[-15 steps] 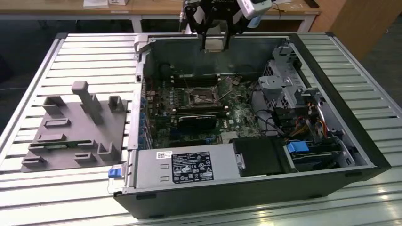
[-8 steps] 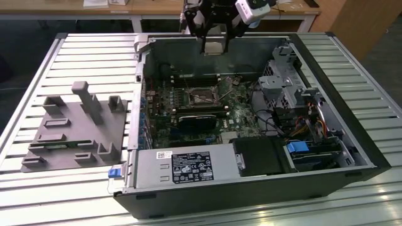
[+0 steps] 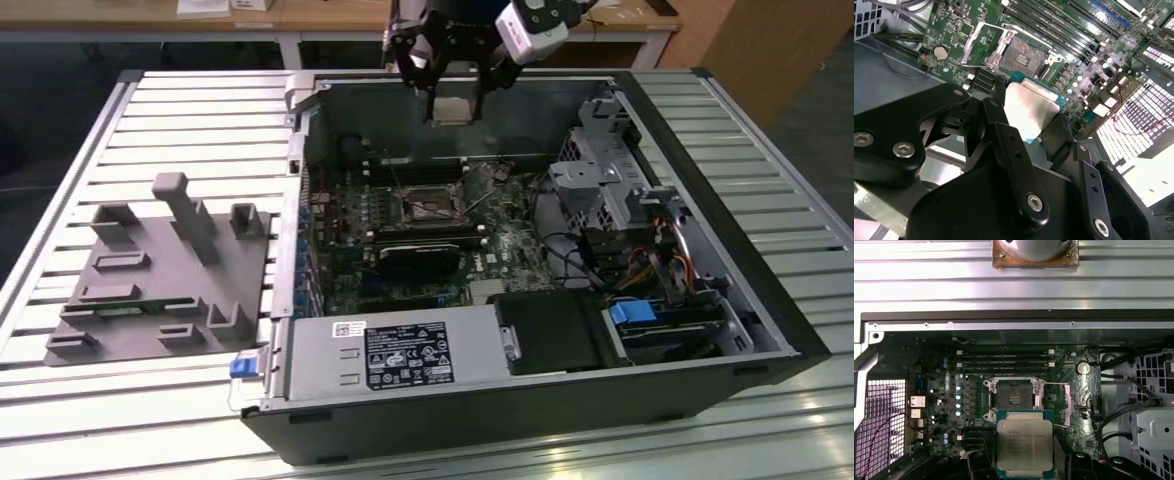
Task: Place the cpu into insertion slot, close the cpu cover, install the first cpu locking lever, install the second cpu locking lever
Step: 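Place the cpu into insertion slot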
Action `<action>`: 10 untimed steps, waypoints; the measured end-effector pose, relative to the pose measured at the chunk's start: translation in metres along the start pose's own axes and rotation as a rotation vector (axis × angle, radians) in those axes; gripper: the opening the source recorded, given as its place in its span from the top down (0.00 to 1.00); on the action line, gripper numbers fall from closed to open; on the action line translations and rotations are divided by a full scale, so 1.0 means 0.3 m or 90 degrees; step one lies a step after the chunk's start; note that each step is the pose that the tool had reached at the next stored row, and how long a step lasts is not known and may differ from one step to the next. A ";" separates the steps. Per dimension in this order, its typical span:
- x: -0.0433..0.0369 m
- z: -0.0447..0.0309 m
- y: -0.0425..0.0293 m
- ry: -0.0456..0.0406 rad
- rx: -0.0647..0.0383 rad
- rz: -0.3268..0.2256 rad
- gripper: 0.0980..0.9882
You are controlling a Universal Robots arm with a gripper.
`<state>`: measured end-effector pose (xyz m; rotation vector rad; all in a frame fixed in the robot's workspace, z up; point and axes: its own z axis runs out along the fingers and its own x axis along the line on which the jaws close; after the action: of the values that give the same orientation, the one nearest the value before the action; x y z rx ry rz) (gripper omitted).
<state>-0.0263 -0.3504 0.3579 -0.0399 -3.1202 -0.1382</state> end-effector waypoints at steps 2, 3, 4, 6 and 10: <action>0.000 0.012 -0.001 0.0000 0.000 0.000 0.51; 0.000 0.018 -0.002 0.0000 0.000 0.000 0.51; 0.000 0.024 -0.002 0.0000 0.000 0.000 0.51; 0.000 0.036 -0.003 0.0000 0.000 0.000 0.51; 0.001 0.060 -0.005 0.0000 0.000 0.000 0.51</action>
<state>-0.0269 -0.3504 0.3397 -0.0401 -3.1202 -0.1379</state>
